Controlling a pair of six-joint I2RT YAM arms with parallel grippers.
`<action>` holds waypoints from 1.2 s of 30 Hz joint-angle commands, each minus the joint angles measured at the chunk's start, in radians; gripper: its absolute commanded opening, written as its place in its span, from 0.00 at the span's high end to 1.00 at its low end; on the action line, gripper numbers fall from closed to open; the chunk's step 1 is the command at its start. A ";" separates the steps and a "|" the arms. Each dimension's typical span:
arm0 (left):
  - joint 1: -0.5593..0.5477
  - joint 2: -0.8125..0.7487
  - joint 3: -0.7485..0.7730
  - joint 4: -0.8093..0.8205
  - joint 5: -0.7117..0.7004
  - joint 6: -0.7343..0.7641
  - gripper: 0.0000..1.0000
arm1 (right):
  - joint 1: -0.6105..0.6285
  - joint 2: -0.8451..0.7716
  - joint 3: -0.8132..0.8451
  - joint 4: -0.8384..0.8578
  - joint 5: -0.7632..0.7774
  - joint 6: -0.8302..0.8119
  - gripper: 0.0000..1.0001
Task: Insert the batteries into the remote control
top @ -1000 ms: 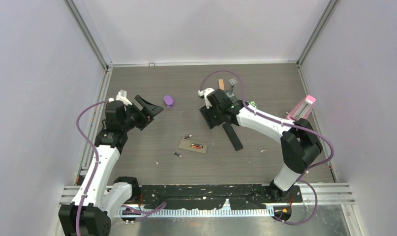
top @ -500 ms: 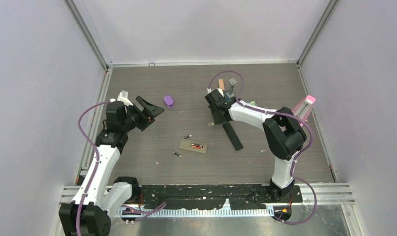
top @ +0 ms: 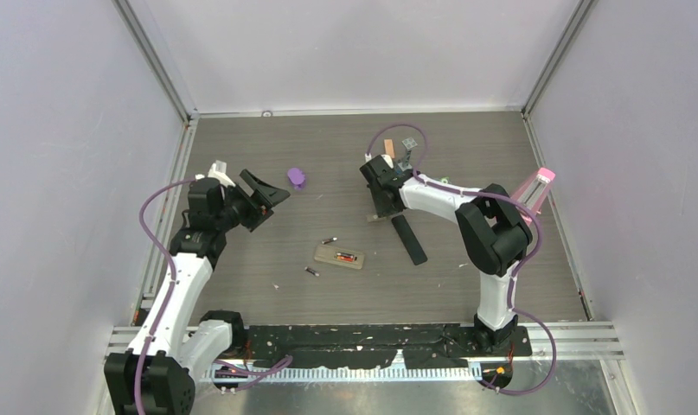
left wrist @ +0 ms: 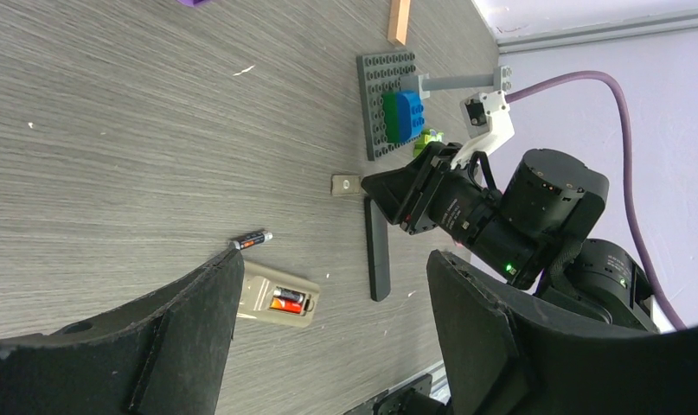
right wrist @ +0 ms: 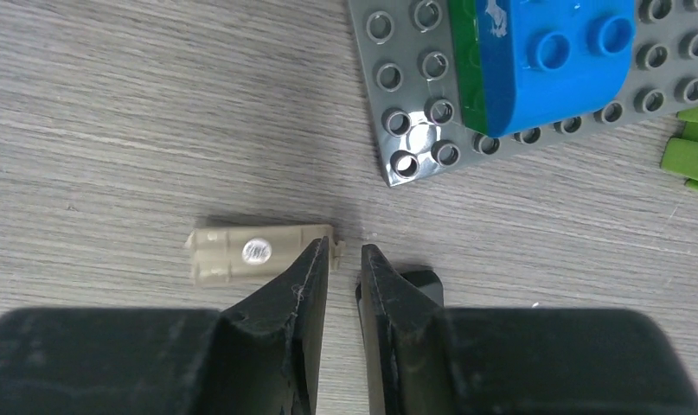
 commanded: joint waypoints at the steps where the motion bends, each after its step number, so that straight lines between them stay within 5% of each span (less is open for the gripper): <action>1: 0.006 0.007 -0.003 0.057 0.021 -0.011 0.22 | -0.004 0.004 0.038 0.019 -0.006 -0.007 0.73; 11: 0.006 0.015 0.001 0.062 0.022 -0.016 0.22 | -0.006 0.014 0.037 0.024 -0.032 -0.006 0.72; 24: 0.006 0.011 -0.006 0.074 0.046 -0.012 0.22 | -0.015 0.004 0.026 0.019 -0.055 0.027 0.95; 36: -0.059 0.020 -0.051 0.248 0.117 -0.027 0.23 | -0.014 -0.230 -0.037 0.135 -0.194 0.050 0.95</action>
